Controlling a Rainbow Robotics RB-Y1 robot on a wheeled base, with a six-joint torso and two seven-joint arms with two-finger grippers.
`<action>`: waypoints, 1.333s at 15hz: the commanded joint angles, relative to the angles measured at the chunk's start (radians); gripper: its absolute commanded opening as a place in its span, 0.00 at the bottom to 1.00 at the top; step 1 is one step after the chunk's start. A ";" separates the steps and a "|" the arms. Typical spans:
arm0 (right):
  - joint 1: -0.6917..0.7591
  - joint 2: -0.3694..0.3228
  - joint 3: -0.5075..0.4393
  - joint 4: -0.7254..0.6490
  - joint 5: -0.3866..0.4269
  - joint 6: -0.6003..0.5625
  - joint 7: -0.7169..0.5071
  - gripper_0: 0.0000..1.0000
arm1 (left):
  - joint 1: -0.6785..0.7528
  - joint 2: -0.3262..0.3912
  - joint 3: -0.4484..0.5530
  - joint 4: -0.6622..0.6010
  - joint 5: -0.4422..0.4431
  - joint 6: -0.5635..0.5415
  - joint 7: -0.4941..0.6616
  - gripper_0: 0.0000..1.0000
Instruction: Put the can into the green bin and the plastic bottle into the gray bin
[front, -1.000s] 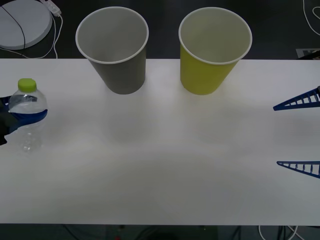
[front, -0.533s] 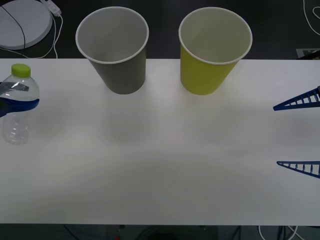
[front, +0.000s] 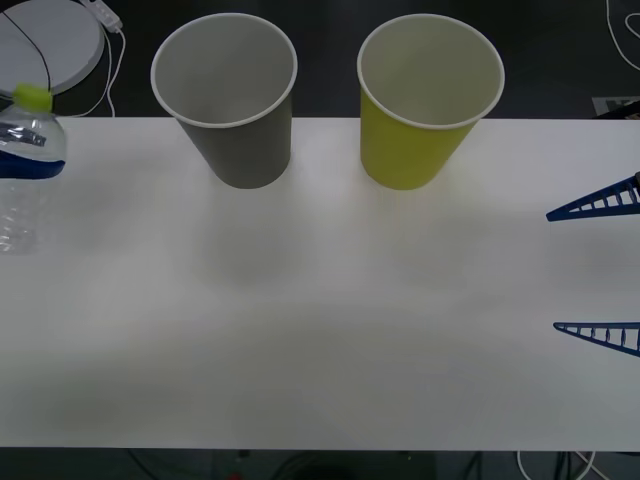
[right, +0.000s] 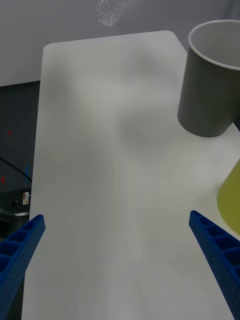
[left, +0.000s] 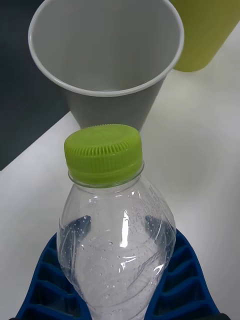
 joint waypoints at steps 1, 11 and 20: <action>0.000 0.000 0.000 0.000 0.000 0.000 0.000 1.00 | -0.088 0.018 -0.069 0.072 0.004 -0.002 -0.003 0.00; 0.000 0.000 0.000 0.000 0.000 0.000 0.000 1.00 | -0.369 0.018 -0.165 0.204 -0.055 -0.164 0.009 0.00; 0.000 0.000 0.000 0.000 0.000 0.000 0.000 1.00 | -0.662 0.018 -0.369 0.385 -0.087 -0.246 -0.005 0.00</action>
